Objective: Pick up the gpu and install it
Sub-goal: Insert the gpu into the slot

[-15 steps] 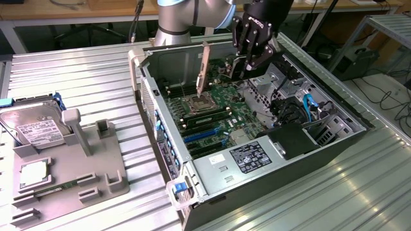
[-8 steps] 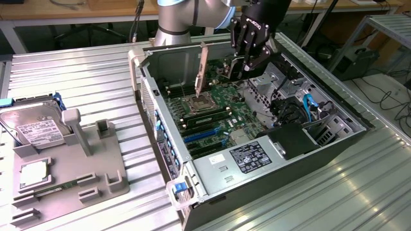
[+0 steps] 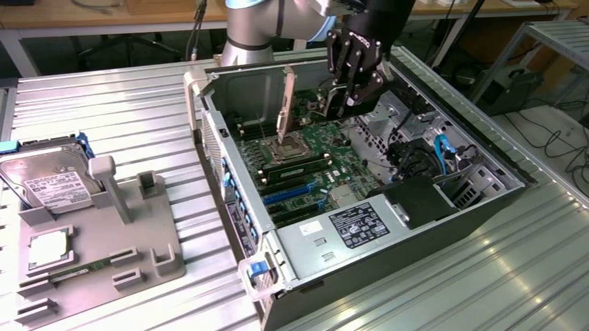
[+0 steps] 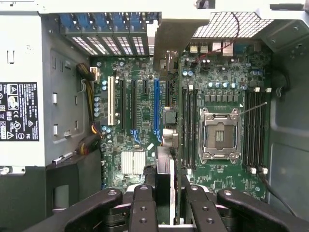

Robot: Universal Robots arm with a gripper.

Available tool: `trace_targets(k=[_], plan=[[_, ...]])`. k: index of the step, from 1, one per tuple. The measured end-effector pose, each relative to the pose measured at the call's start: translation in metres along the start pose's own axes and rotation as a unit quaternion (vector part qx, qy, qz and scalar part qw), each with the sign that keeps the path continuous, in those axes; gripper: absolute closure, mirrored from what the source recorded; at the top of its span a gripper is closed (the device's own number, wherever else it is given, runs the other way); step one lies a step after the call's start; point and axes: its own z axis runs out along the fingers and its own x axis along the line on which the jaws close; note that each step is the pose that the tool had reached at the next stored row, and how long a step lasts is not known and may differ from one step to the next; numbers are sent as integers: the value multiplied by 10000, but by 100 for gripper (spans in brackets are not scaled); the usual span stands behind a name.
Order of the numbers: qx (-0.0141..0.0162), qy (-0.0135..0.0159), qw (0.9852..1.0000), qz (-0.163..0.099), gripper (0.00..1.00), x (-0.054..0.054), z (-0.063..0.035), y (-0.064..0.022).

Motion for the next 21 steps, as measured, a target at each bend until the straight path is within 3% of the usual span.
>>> trace_targets(k=[10,21], plan=[[0,-3,10000,89,72,-7,159,4],[0,-4,9999,116,72,-10,267,12]])
